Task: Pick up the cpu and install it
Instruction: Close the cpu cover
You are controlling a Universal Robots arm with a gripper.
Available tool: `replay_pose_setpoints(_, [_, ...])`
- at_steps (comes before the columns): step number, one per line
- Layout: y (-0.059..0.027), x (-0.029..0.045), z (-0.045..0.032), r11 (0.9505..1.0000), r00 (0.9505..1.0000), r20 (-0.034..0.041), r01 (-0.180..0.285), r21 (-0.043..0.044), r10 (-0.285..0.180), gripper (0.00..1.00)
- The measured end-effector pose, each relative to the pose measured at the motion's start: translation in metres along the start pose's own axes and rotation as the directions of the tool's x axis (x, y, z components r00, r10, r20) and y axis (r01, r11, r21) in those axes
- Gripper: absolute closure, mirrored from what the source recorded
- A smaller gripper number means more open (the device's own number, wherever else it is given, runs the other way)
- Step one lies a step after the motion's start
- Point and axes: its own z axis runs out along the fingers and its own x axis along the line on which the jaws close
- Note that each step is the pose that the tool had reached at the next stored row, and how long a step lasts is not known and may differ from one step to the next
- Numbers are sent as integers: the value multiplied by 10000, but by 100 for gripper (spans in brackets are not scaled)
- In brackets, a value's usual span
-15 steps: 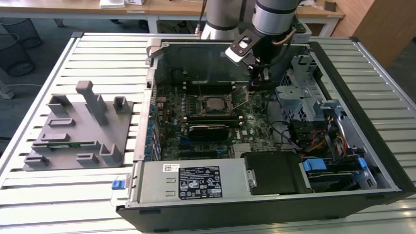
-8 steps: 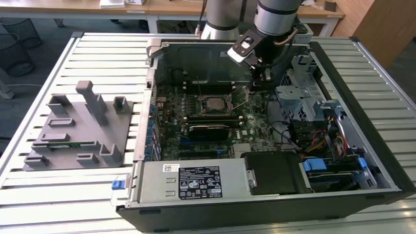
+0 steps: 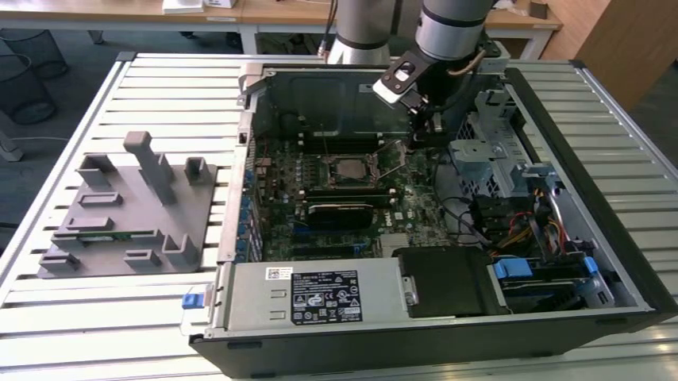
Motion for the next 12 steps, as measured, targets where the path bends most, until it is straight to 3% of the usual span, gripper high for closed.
replay_pose_setpoints(12, [-22,9,95,10000,10000,4,2,1,-2,89])
